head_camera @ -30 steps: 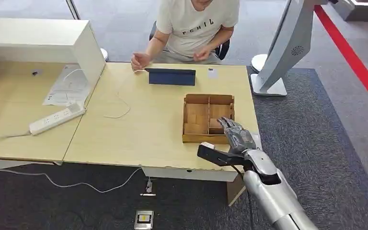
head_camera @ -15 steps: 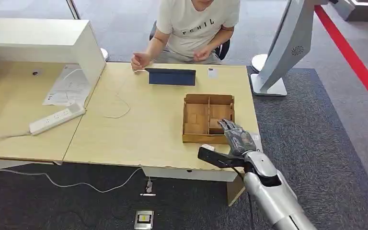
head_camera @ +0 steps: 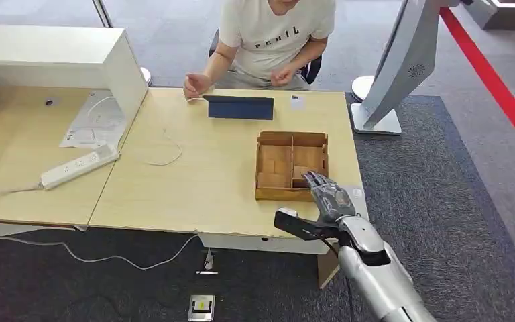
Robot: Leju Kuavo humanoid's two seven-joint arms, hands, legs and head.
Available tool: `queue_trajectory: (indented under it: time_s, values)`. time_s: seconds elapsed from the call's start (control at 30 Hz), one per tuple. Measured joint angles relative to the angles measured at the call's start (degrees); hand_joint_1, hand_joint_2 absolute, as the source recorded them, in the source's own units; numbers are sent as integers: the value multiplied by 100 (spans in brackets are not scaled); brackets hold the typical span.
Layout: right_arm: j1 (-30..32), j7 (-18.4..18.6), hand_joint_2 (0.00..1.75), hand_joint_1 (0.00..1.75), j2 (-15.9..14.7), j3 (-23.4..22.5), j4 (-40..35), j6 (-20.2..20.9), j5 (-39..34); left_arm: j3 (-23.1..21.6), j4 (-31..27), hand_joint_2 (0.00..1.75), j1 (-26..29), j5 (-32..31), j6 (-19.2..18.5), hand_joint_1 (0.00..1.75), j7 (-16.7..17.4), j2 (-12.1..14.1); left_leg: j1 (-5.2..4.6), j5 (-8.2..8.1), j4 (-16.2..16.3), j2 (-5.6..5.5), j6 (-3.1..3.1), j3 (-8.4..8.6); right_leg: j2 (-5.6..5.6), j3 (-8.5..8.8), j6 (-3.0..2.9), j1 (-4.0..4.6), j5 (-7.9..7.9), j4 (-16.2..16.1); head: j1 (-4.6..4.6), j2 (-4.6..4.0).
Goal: Pass the card to the sensor for recognition and then transmit it.
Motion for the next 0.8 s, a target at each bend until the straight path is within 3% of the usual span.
queue_trajectory:
  time_s: [0.03,0.07,0.4,0.6,0.8]
  values:
    - [0,2,0,0,4,0,0,-7,24,57,2,0,3,68,26,0,64,0,0,0,0,0,0,0,0,0,0,0,0,0,0,-2]
    - [0,9,175,0,9,0,0,-11,50,118,4,0,8,130,50,0,119,0,0,0,0,0,0,-1,0,0,0,0,0,0,0,0]
    - [-73,13,175,0,70,2,54,-103,258,474,9,0,34,251,46,0,276,0,0,0,0,0,0,-2,0,0,0,0,0,0,0,0]
    - [-255,4,175,0,92,4,335,-418,356,794,13,0,44,761,267,0,677,2,0,0,0,-1,0,-2,0,-1,0,0,0,0,2,0]
    - [-328,-22,175,0,98,4,623,-444,365,1172,15,0,56,1122,477,0,974,2,0,0,0,-1,0,-2,0,-1,0,0,0,0,2,0]
